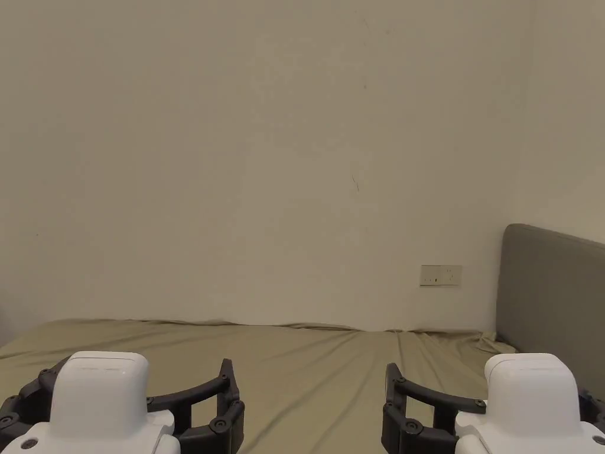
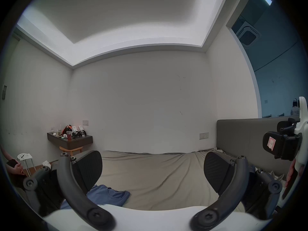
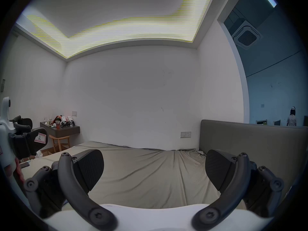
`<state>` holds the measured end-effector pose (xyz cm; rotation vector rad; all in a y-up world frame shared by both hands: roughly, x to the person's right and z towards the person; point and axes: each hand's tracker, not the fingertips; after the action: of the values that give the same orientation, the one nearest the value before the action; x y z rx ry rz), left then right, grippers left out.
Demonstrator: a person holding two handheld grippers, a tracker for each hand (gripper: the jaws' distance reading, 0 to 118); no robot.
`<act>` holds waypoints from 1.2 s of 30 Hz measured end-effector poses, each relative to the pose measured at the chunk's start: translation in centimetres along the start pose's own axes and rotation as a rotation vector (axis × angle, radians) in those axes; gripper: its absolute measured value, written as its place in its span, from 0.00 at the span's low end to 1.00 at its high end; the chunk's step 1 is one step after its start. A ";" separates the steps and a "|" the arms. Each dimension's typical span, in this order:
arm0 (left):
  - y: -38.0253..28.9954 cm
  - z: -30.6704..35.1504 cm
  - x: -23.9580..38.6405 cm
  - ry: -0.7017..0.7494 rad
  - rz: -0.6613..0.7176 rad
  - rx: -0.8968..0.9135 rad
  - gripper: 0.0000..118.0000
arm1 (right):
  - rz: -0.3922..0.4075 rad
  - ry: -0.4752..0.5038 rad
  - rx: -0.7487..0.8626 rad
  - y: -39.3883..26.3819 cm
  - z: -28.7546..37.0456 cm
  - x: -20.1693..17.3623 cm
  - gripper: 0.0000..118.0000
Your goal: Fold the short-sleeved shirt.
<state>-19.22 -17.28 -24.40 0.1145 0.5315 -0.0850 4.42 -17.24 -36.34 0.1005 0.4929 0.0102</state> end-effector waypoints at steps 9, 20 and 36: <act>-0.1 -0.1 -0.1 -0.004 -0.002 -0.006 1.00 | 0.013 0.002 -0.004 -0.1 -0.1 -0.1 1.00; 0.1 0.0 -0.3 -0.001 -0.001 -0.008 1.00 | 0.015 0.004 -0.001 0.0 0.0 -0.1 1.00; 0.2 -0.1 -0.2 -0.015 -0.006 -0.021 1.00 | 0.016 0.002 0.003 0.3 0.1 0.0 1.00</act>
<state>-19.41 -17.02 -24.30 0.0922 0.5172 -0.0859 4.50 -16.95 -36.25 0.1070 0.4938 0.0248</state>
